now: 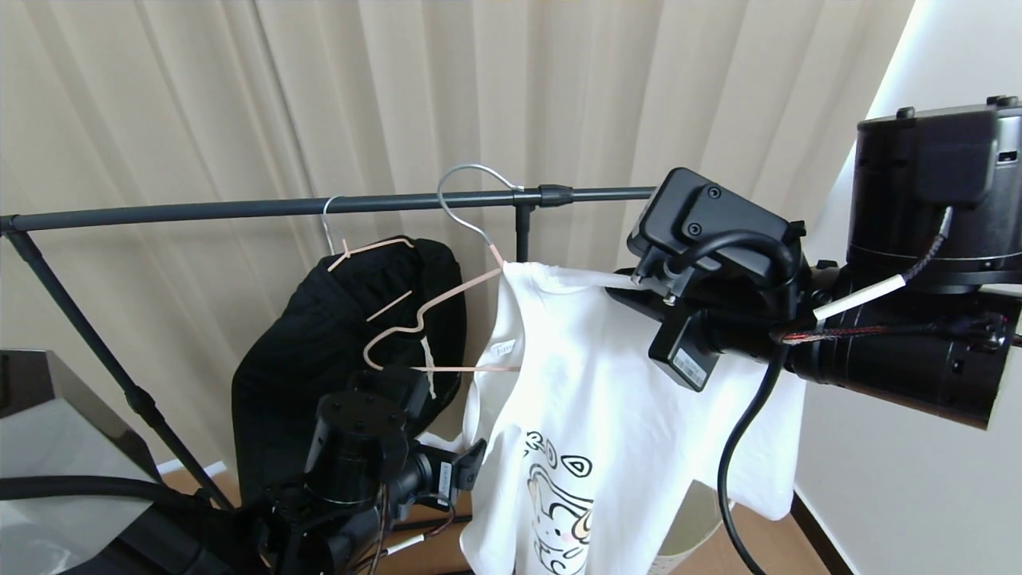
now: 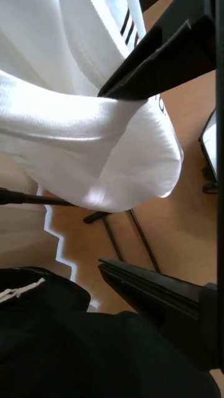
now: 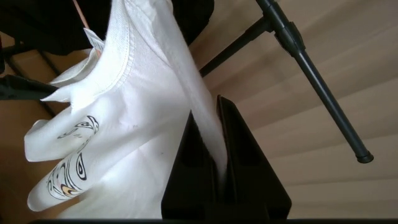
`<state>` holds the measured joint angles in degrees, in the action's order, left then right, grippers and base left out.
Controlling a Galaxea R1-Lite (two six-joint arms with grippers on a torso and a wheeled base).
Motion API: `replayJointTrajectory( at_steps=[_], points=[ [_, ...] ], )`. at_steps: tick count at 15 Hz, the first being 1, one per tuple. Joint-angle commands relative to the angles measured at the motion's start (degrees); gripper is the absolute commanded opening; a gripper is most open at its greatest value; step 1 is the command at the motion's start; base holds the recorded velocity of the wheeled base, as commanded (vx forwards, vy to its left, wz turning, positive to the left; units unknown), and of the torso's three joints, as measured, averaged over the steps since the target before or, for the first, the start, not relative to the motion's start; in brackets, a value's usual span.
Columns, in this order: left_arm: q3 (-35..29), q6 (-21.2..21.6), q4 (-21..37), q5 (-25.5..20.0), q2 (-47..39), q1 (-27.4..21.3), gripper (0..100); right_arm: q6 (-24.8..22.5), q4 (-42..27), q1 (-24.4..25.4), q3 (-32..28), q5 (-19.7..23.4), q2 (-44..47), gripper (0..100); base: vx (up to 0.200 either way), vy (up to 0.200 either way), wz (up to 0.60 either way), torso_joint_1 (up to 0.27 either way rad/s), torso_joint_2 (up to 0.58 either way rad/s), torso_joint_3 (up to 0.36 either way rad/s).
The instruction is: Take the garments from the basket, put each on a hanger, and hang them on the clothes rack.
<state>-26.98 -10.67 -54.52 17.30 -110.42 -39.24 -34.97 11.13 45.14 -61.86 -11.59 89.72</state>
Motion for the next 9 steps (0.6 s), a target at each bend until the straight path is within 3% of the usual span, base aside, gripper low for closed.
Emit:
replayJointTrajectory(
  at_steps=[1, 9],
  points=[
    [0.0, 0.0, 0.0, 0.0, 0.3, 0.1, 0, 0.0, 0.0, -0.1, 0.1, 0.1, -1.0, 0, 0.0, 0.0, 0.0, 0.0, 0.0, 0.0],
    [0.0, 0.2, -0.9, 0.0, 0.7, 1.4, 0, 0.0, 0.1, -0.1, 1.6, 0.1, -1.2, 0, 0.0, 0.0, 0.0, 0.0, 0.0, 0.0]
  ],
)
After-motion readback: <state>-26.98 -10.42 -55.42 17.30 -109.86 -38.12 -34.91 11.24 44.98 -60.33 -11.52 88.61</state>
